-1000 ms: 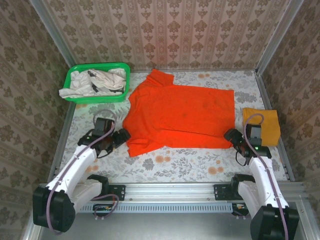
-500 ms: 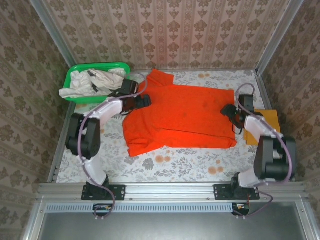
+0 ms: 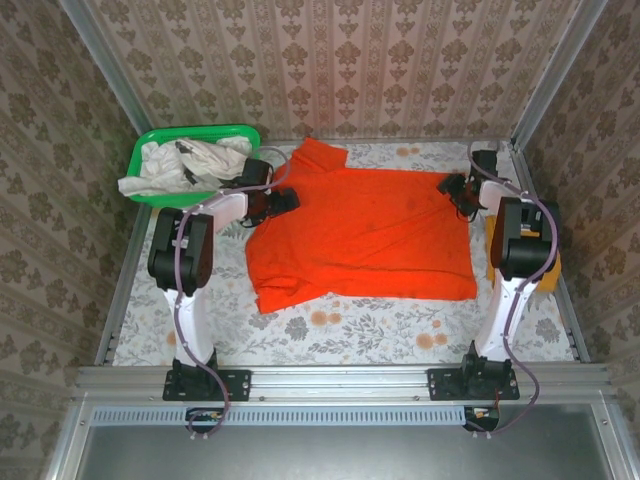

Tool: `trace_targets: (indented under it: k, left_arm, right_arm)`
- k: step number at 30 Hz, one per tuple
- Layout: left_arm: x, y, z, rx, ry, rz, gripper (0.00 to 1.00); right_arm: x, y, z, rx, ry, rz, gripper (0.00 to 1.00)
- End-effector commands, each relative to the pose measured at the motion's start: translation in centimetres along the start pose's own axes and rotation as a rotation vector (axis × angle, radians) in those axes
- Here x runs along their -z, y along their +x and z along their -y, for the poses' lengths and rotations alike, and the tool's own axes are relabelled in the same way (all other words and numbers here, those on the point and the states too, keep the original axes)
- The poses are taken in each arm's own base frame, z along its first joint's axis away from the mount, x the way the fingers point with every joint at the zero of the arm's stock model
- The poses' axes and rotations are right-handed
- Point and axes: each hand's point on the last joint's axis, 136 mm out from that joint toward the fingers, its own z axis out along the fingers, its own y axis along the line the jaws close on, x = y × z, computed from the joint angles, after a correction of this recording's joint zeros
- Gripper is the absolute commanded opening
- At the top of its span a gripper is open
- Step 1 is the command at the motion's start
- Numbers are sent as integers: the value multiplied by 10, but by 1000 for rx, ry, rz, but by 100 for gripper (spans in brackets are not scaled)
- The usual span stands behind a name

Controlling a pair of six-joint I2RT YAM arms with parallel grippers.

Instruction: Fold and stack the t-shirts

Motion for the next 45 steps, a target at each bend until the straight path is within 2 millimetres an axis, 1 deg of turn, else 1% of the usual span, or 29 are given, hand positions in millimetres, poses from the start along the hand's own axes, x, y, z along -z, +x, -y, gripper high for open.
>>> trace_targets:
  k: [1, 4, 6, 10, 12, 13, 15, 17, 18, 20, 21, 23, 24, 25, 27, 28, 31, 34, 35, 38, 40, 41, 43, 45]
  left_arm:
    - [-10, 2, -10, 74, 22, -26, 93]
    - [-15, -5, -20, 101, 18, -25, 93]
    - [-18, -9, -22, 111, 19, -29, 93]
    - [-14, -19, -11, 93, 44, -11, 93]
    - [-4, -26, -1, 70, 53, 17, 93]
    - [4, -29, 4, 54, 55, 36, 93]
    - [23, -32, 18, 20, 66, 78, 94]
    - [49, -32, 35, -28, 63, 133, 95]
    - [59, -30, 40, -47, 55, 156, 96]
    - [82, -19, 53, -97, 44, 190, 100]
    - [90, -12, 55, -111, 35, 196, 100]
    - [104, 9, 56, -132, 17, 198, 100]
    - [110, 23, 60, -150, 21, 192, 100]
    - [115, 38, 62, -165, 26, 177, 100]
    - [130, 67, 67, -225, 40, 151, 100]
    - [138, 82, 66, -250, 26, 140, 100]
    - [155, 122, 55, -256, -5, 106, 100]
    - [163, 156, 40, -183, 13, 76, 100]
    - [164, 165, 36, -157, 31, 66, 100]
    - [162, 186, 21, -95, 78, 40, 98]
    - [154, 191, 7, -29, 94, 18, 97]
    - [149, 192, 1, 19, 110, 8, 94]
    - [141, 189, -7, 107, 139, 1, 84]
    - [136, 185, -10, 165, 165, -5, 79]
  right_arm:
    - [-26, 11, 22, -85, 68, -111, 67]
    - [-35, -3, 17, -83, 78, -114, 68]
    - [-41, -10, 13, -83, 74, -117, 68]
    - [-51, -22, -1, -76, 37, -125, 70]
    - [-46, -28, -16, -64, -8, -112, 71]
    - [-39, -31, -24, -54, -33, -97, 72]
    - [-18, -40, -42, -28, -82, -50, 73]
    - [6, -48, -56, -5, -131, -3, 74]
    - [17, -49, -60, 5, -143, 14, 75]
    - [42, -50, -65, 33, -168, 58, 77]
    - [51, -47, -65, 40, -174, 73, 78]
    - [71, -38, -61, 56, -187, 96, 79]
    - [77, -31, -57, 61, -190, 99, 79]
    - [89, -24, -55, 69, -199, 111, 80]
    - [106, -6, -47, 84, -212, 122, 81]
    - [112, 6, -39, 96, -206, 116, 81]
    - [136, 37, -19, 127, -195, 122, 82]
    - [156, 71, -1, 146, -204, 108, 82]
    - [166, 83, 3, 151, -219, 111, 82]
    - [176, 118, 21, 158, -227, 79, 84]
    - [181, 136, 32, 163, -228, 65, 85]
    - [184, 144, 37, 165, -227, 61, 85]
    - [188, 152, 43, 170, -223, 61, 85]
    - [190, 156, 47, 169, -214, 63, 85]
